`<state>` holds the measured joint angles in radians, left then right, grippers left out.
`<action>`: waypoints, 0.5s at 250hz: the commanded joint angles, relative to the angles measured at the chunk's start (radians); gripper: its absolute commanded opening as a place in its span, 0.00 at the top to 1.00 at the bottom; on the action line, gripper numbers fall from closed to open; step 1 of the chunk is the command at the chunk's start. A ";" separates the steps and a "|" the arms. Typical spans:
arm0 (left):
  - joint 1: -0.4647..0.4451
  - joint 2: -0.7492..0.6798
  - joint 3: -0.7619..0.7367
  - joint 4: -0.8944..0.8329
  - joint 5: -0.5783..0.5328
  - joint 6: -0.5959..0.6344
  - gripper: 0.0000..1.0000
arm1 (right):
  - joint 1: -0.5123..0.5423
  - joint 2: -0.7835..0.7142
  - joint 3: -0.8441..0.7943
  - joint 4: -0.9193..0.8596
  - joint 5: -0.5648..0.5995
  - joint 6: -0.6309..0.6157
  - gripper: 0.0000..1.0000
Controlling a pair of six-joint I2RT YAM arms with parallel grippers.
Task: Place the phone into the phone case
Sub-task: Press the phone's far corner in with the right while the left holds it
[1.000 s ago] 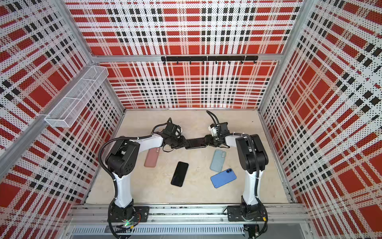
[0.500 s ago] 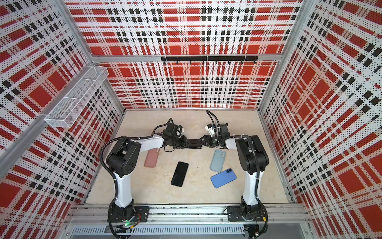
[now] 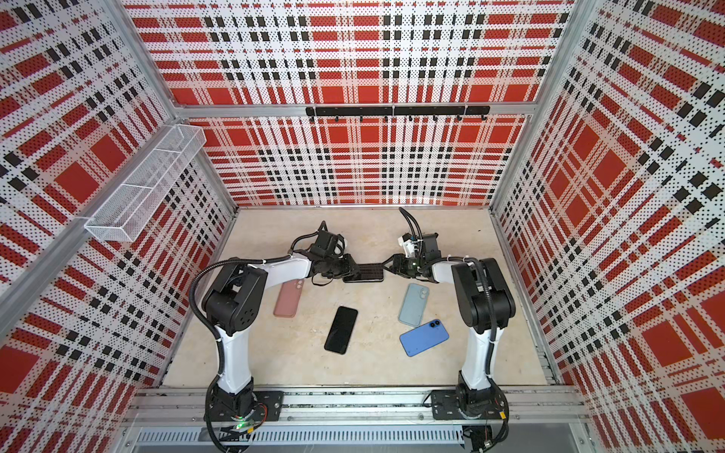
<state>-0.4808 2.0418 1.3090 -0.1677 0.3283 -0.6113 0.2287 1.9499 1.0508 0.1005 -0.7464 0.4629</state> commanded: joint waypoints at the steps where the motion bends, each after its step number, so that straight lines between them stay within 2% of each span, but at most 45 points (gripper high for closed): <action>1: 0.002 0.041 0.023 -0.065 -0.093 -0.015 0.71 | 0.000 -0.034 -0.014 0.002 0.019 -0.010 0.49; 89: -0.016 0.076 -0.016 -0.144 -0.183 -0.012 0.73 | 0.000 -0.045 0.003 -0.027 0.042 -0.010 0.49; 125: -0.019 0.071 -0.026 -0.132 -0.174 -0.010 0.73 | -0.001 -0.032 0.019 -0.068 0.054 -0.010 0.49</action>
<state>-0.4919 2.0529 1.3193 -0.1764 0.2108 -0.6239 0.2287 1.9491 1.0508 0.0498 -0.7074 0.4629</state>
